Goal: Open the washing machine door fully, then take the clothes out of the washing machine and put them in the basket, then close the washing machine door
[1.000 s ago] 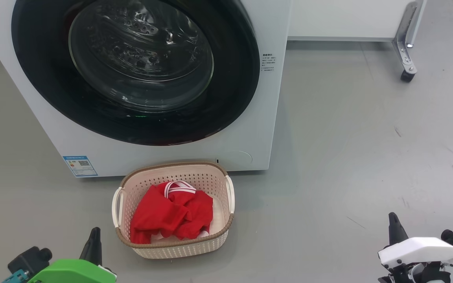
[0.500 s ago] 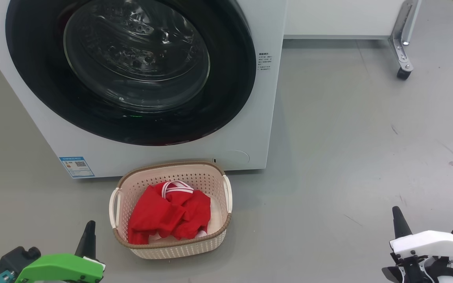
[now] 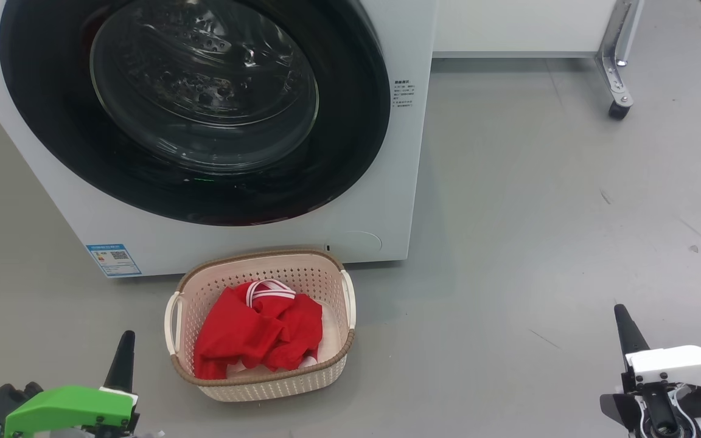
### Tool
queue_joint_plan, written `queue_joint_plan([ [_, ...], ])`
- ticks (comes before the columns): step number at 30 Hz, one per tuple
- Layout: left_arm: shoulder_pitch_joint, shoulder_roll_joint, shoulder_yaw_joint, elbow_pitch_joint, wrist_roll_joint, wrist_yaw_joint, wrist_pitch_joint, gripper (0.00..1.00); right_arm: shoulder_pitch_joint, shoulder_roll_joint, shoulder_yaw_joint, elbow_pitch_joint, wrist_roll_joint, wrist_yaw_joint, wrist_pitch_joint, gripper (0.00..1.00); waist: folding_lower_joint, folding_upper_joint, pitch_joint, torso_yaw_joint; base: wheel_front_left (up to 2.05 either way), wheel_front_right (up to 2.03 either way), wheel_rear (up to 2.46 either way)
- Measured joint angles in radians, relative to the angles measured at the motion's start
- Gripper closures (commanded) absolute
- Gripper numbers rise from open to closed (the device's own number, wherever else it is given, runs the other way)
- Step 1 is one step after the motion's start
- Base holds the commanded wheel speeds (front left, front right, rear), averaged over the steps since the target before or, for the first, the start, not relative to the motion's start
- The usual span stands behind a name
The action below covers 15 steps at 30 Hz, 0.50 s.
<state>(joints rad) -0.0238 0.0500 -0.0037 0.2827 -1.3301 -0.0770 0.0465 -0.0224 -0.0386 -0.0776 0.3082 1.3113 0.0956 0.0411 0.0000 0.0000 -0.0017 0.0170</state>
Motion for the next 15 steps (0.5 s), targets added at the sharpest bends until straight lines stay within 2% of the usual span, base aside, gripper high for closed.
queue_joint_plan([
  [15, -0.02, -0.006, 0.055, -0.001, -0.184, -0.032, 0.044, 1.0, -0.032, 0.001, -0.044, -0.014, 0.195, 0.017, 0.052, 1.0, 0.0, 0.0, 0.003, -0.012, 0.0, 0.0, 0.0],
])
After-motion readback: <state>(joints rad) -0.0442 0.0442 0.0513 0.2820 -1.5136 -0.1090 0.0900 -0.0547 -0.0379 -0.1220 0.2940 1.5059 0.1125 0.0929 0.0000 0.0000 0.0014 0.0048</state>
